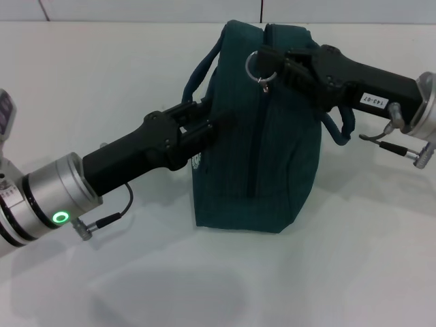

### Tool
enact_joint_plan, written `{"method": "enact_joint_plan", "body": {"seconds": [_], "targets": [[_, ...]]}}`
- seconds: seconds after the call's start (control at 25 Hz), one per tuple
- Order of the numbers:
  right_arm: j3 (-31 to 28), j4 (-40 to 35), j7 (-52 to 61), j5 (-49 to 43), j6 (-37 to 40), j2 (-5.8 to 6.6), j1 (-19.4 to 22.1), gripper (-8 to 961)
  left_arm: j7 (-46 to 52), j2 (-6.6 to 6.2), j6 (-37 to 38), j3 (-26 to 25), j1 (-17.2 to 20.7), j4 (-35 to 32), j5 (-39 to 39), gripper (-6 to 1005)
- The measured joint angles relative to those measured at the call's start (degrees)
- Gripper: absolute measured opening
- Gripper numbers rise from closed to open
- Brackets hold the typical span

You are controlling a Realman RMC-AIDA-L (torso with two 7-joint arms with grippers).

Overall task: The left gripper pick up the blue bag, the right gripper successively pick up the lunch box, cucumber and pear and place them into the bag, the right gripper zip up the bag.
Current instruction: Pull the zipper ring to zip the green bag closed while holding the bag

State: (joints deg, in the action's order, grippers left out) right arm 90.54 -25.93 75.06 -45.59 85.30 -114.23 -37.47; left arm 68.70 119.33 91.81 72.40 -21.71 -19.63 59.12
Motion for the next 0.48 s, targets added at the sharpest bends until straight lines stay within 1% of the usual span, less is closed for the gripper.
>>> {"method": "enact_joint_plan", "body": {"seconds": [0.28,0.48], "targets": [[-0.1,0.0,-0.3,-0.1,0.0,-0.24,0.1,69,0.1,0.08,-0.2,-0.3,-0.2,0.0,0.0,501],[-0.1,0.1,-0.4,-0.1,0.0,-0.33,0.1,70,0.1,0.12,-0.2,-0.2,-0.5,0.3,0.0,465]]}}
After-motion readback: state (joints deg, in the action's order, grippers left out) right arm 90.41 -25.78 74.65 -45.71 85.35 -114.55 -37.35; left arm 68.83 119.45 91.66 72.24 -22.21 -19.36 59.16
